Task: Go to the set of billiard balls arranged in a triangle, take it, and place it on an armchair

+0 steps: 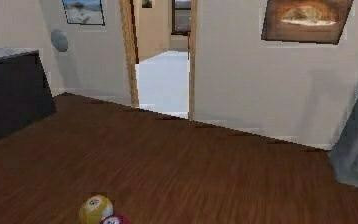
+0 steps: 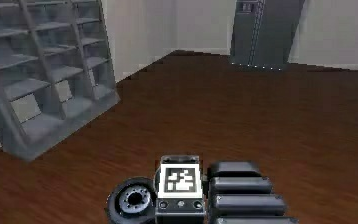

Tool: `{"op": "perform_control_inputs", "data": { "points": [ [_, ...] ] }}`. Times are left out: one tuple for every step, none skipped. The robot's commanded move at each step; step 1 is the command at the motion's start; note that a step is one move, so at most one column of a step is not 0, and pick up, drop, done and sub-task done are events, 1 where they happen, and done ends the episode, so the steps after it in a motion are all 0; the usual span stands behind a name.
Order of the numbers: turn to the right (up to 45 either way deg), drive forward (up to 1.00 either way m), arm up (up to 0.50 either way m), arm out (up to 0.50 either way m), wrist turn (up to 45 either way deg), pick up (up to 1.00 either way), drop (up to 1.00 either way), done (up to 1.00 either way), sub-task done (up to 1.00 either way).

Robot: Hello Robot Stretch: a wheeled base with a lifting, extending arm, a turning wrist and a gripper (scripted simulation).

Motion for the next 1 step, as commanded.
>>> {"op": "perform_control_inputs", "data": {
  "points": [
    [0.0,1.0,0.0,0.0,0.0,0.0,0.0,0.0,0.0]
  ]
}}
